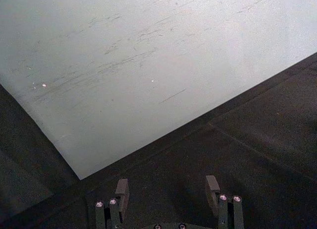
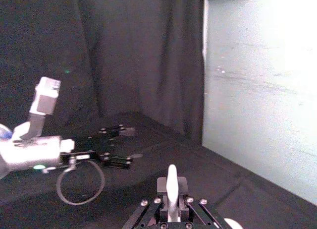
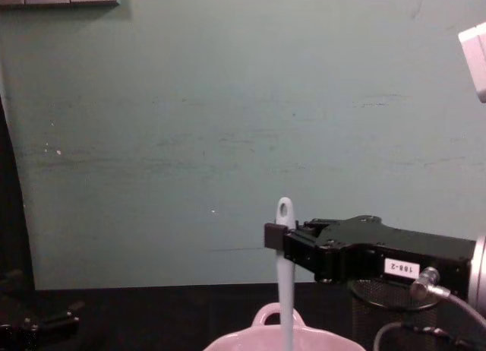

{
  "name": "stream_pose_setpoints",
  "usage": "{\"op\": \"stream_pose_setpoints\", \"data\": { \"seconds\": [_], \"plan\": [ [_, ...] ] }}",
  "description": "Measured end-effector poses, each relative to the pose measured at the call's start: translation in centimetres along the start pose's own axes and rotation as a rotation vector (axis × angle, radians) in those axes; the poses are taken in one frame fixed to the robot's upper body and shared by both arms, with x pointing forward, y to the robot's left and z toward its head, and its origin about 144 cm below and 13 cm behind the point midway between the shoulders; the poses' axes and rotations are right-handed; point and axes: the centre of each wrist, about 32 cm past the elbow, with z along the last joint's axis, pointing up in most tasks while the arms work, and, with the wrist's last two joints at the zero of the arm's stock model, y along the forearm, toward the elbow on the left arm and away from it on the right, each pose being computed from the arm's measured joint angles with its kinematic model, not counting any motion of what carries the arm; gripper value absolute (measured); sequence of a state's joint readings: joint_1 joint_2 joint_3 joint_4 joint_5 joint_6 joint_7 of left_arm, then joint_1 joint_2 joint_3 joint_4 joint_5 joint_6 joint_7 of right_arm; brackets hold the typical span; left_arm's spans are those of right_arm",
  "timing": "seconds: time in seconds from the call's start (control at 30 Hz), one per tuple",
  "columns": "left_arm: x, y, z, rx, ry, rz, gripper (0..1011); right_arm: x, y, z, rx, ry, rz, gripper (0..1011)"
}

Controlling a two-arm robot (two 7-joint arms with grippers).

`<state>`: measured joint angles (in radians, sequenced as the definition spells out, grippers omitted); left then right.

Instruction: Use the one hand to pick up the spoon and stir the clear water in the bowl.

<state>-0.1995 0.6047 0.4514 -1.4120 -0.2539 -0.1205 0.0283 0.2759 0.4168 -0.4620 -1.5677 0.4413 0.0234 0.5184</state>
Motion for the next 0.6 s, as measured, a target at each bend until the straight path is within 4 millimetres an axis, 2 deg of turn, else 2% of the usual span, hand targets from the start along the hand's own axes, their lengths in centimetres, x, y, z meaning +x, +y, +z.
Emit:
{"op": "stream_pose_setpoints", "data": {
  "seconds": [0.3, 0.6],
  "plan": [
    [0.0, 0.0, 0.0, 0.0, 0.0, 0.0, 1011, -1.9, 1.0, -0.1, 0.022, 0.028, 0.06, 120],
    [0.0, 0.0, 0.0, 0.0, 0.0, 0.0, 1011, -1.8, 3.2, -1.0, 0.038, 0.026, 0.046, 119]
  ]
}}
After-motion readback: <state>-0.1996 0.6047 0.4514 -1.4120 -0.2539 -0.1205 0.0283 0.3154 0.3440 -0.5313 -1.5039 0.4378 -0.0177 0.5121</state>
